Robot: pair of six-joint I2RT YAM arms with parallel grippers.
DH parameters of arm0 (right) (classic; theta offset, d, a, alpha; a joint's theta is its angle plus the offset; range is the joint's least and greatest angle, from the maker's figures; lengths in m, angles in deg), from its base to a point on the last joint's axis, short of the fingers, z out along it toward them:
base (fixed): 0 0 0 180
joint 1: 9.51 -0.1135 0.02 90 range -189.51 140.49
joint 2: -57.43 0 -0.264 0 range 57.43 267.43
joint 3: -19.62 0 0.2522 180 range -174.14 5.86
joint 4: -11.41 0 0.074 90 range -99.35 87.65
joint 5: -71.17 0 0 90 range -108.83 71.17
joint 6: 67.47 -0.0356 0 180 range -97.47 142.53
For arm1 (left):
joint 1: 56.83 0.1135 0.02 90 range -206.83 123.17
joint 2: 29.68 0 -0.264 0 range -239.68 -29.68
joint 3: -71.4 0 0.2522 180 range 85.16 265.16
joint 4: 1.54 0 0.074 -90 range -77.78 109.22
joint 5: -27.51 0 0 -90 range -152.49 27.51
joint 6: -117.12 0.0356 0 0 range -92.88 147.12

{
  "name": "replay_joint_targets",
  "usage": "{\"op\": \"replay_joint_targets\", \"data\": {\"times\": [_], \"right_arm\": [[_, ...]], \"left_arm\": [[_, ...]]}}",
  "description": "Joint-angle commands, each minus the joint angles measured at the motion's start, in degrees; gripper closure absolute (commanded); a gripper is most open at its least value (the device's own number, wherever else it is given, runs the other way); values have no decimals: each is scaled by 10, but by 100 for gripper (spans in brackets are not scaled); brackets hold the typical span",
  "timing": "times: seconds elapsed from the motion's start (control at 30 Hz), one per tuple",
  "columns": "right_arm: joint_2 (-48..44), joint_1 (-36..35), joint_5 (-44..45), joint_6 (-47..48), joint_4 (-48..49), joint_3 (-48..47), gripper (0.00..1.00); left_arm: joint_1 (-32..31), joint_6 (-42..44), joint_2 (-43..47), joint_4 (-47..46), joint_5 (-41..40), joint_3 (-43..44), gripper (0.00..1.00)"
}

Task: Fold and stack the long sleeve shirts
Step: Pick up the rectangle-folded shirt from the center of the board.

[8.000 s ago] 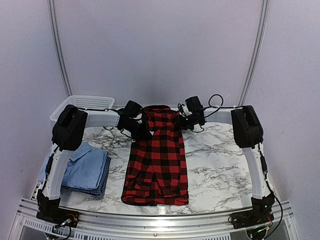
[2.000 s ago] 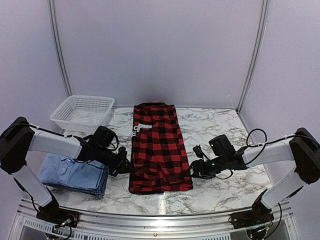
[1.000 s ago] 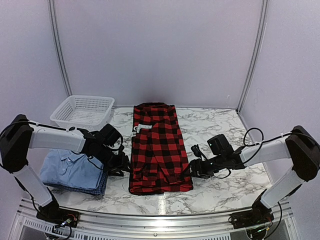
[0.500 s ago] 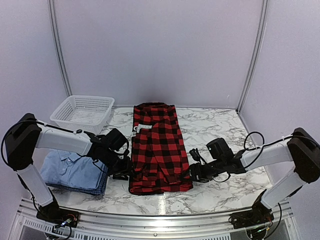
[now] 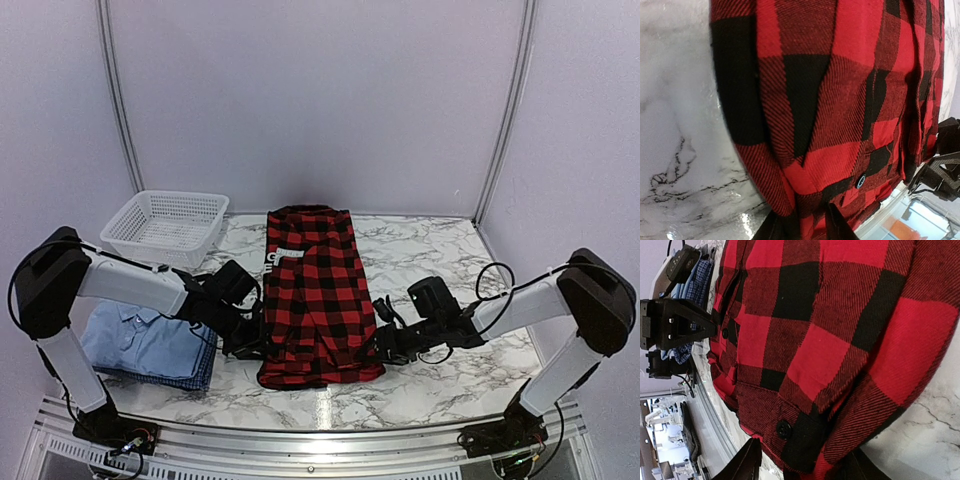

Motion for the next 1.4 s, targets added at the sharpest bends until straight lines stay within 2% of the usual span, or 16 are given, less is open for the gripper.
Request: {"op": "replay_joint_targets", "data": {"times": [0.0, 0.2, 0.43, 0.7, 0.97, 1.23, 1.37], "right_arm": [[26, -8, -6, -15, -7, 7, 52], [39, -8, -21, -27, 15, 10, 76], [31, -8, -21, -27, 7, 0, 100], [-4, -7, -15, -23, -23, -29, 100], [-27, 16, -11, -17, -59, -97, 100], [37, 66, -21, -20, -26, -201, 100], [103, 91, -14, -14, -3, -261, 100]], "left_arm": [[-2, -18, -13, -19, 12, -20, 74], [-2, -24, -8, -30, 22, -23, 85], [-2, -21, 3, -35, 33, -20, 100], [5, -17, 48, -28, 33, -10, 100], [45, -7, 70, -21, 39, 23, 100], [107, -7, 20, -35, 59, 119, 100], [140, -7, -42, -47, 54, 183, 100]]}}
